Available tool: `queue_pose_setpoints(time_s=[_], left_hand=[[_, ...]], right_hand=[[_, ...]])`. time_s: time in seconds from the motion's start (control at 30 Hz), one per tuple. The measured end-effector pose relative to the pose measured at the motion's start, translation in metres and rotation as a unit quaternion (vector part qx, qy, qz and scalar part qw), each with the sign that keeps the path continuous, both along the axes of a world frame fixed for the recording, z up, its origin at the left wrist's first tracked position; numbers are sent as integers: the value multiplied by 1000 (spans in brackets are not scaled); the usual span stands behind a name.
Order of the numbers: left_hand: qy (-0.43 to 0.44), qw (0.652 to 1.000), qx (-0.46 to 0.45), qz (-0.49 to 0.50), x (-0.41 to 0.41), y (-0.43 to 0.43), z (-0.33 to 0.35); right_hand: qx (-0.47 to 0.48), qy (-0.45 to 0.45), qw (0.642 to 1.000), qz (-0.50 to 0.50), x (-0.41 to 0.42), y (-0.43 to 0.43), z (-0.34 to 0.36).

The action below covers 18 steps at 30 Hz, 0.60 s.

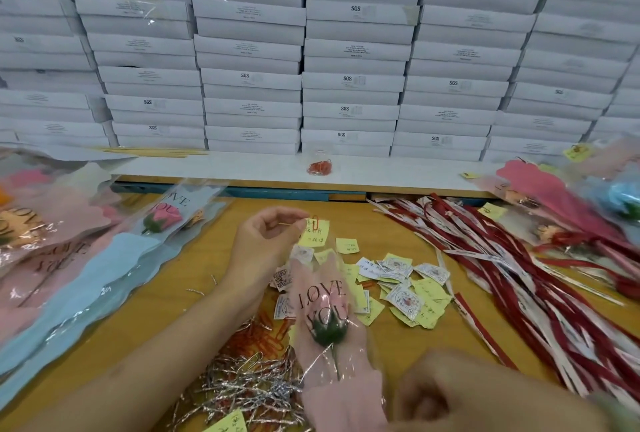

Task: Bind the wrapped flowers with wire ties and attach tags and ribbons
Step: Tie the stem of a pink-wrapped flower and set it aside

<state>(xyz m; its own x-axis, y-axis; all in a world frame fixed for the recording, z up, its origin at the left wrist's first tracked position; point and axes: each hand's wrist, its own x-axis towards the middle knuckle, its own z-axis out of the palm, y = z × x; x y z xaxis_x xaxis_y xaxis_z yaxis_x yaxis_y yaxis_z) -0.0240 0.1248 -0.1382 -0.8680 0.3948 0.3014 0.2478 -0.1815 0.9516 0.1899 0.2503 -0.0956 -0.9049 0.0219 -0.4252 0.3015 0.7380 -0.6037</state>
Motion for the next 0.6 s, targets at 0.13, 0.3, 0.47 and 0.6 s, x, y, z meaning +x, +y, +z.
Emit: queue_pose_setpoints(time_s=[0.13,0.3,0.47,0.6], left_hand=[[-1,1000,4,11,-2,-1,0],[6,1000,-10,18,-7,-5,-1],[5,1000,-3,20,-11,-9,-1],[-2,1000,-18,-1,-10,-8,-1]], right_hand=[[-43,-21,999,-21,0,-6,-13],[-174,37,983,-50,2,-9,-16],[-214,168,959,-78,13,1,-17],[-242,240,937,-73,26,6,-8]])
